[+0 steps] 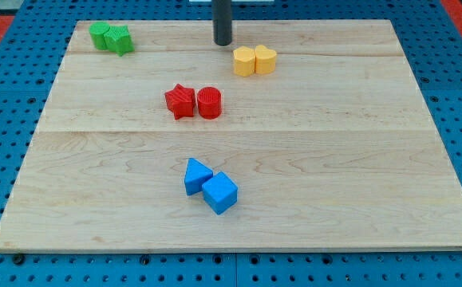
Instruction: Slide yellow heart towards bottom right
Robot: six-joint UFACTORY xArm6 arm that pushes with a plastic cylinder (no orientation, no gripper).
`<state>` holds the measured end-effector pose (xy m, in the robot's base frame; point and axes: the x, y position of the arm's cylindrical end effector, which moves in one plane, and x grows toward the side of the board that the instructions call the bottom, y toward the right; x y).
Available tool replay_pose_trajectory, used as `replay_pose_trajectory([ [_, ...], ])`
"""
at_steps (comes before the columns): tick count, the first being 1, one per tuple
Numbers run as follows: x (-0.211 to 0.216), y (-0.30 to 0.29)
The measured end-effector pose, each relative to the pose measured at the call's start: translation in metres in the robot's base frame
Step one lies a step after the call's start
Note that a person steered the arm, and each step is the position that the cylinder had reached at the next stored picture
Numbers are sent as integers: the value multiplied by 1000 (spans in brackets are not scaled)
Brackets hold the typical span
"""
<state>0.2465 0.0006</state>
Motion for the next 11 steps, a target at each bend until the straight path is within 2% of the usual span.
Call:
replay_pose_trajectory([
  [1,36,50],
  [2,92,83],
  [3,153,93],
  [4,125,73],
  [5,115,91],
  [6,190,98],
  [7,163,70],
  [8,112,83],
  [10,198,112],
  [11,133,77],
])
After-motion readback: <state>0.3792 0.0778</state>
